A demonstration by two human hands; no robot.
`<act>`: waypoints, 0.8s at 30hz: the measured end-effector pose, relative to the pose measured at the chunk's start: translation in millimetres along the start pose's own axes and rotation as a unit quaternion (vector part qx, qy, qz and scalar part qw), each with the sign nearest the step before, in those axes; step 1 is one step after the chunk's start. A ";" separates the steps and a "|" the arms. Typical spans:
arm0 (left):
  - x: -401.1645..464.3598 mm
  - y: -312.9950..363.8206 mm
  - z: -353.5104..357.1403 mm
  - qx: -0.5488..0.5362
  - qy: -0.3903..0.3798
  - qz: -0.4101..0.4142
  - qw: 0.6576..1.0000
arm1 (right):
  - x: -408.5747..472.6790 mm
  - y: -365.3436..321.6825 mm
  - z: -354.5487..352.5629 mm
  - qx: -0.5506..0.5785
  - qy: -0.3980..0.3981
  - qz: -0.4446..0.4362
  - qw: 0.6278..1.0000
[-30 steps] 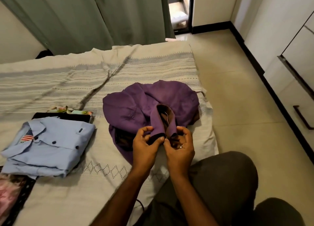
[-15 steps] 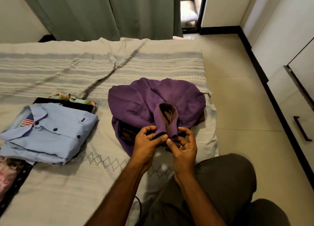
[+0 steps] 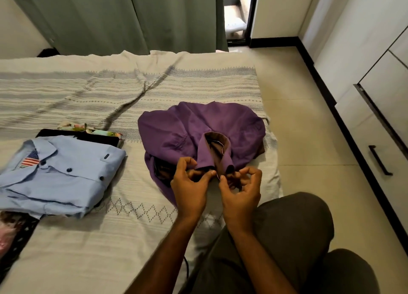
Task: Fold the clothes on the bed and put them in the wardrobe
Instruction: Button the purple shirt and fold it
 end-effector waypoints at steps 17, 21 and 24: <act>-11.5 12.7 -3.4 -0.026 -0.122 0.041 0.991 | -1.8 -4.0 -7.7 -0.030 0.002 -0.038 0.999; -11.3 11.5 -2.3 0.005 -0.102 0.071 0.992 | -3.4 -5.2 -8.2 -0.032 -0.008 -0.043 0.999; -14.9 10.0 -2.4 0.026 -0.061 0.088 0.994 | -5.9 -7.5 -8.8 -0.035 -0.006 -0.045 0.998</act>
Point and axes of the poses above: each hand's wrist, its own x-axis towards the middle knuckle, its own z-axis out of the palm, y = z × x, the point moved 2 cm from there along x, towards the middle knuckle, and after that the axes turned 7 degrees about -x, right-handed, at the moved point
